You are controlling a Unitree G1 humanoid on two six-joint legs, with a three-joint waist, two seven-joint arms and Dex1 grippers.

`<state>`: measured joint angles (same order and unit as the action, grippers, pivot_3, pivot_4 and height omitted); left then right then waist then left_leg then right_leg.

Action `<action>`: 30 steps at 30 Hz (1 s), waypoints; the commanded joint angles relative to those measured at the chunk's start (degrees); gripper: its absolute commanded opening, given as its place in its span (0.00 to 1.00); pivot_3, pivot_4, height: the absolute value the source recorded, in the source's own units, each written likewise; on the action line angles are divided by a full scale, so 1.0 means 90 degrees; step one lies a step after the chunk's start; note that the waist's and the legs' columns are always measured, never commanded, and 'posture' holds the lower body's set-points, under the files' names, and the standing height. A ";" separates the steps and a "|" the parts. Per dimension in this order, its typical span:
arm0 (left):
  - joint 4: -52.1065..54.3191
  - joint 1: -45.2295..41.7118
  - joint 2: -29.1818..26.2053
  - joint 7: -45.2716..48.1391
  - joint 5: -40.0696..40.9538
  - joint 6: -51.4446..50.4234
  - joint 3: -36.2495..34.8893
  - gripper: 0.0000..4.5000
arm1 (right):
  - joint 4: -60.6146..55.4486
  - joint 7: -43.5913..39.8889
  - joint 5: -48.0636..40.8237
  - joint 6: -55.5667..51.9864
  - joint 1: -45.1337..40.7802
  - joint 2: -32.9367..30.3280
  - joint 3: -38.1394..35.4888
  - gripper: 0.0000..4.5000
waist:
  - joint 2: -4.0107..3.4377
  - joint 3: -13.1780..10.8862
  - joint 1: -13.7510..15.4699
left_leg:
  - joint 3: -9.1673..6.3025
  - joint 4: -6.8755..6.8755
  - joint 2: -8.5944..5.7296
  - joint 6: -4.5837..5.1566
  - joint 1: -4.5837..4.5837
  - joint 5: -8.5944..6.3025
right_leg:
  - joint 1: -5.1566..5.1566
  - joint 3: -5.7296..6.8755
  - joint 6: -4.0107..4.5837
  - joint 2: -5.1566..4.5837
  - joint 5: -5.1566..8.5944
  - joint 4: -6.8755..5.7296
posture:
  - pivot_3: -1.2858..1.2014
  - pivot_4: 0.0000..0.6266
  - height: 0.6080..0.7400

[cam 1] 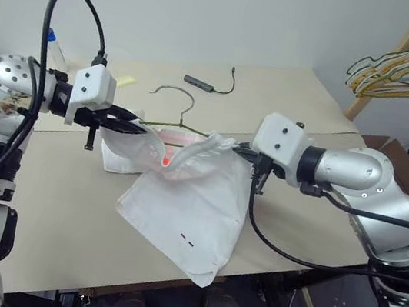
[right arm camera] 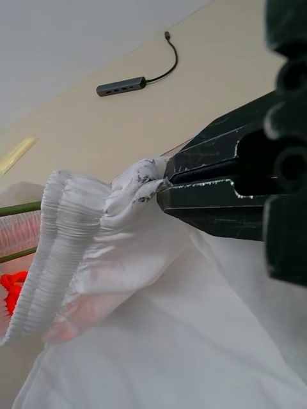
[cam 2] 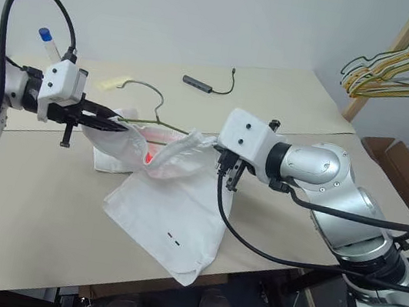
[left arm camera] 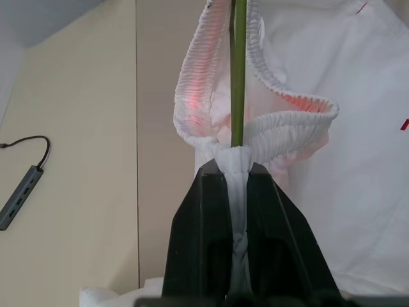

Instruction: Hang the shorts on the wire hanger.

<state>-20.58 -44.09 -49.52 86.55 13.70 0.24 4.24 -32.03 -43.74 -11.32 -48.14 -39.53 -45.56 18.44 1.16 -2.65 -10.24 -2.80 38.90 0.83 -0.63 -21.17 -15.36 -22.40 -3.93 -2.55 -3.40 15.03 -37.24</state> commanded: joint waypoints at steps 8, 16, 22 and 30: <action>0.0619 0.0303 -0.0064 -0.0238 0.0243 -0.0106 -0.0371 0.00 | 0.0177 -0.0344 0.0172 0.0398 -0.0151 0.0030 0.0005 0.58 | 0.0000 0.0000 0.0013 | -0.0011 0.0000 0.0000 0.0000 0.0002 0.0000 | 0.0001 0.0000 0.0000 -0.0001 0.0000 -0.0001 | 0.46 0.00 1.00; 0.0898 0.0493 -0.0074 -0.0347 0.0342 -0.0274 -0.0447 0.00 | 0.0526 -0.0763 -0.0467 0.0250 -0.0358 0.0266 -0.0537 0.58 | 0.0000 0.0000 0.0026 | -0.0014 -0.0001 0.0000 0.0000 0.0002 0.0000 | 0.0000 0.0000 0.0001 -0.0001 -0.0001 -0.0002 | 0.46 0.00 1.00; 0.0970 0.0502 -0.0003 -0.0390 0.0416 -0.0272 -0.0452 0.00 | 0.1125 -0.1187 -0.0718 0.0066 -0.0724 0.0507 -0.0254 0.58 | 0.0000 0.0000 0.0015 | -0.0017 0.0000 -0.0001 0.0000 0.0005 0.0000 | 0.0003 -0.0001 0.0002 -0.0002 -0.0001 -0.0004 | 0.46 0.00 1.00; 0.1108 0.0601 -0.0006 -0.0431 0.0456 -0.0322 -0.0509 0.00 | 0.1594 -0.1194 -0.0640 0.0008 -0.0877 0.0811 -0.0115 0.54 | 0.0000 0.0000 0.0025 | -0.0023 0.0000 -0.0005 0.0000 0.0001 0.0000 | -0.0014 -0.0004 0.0002 -0.0006 -0.0001 -0.0031 | 0.47 0.00 1.00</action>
<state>-12.03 -38.17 -49.20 83.36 16.17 -2.57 1.77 -17.31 -54.44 -16.99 -48.02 -46.50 -38.48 18.18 1.16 -2.65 -10.02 -3.02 38.90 0.78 -0.63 -21.16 -15.36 -22.53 -3.97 -2.53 -3.46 15.02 -37.54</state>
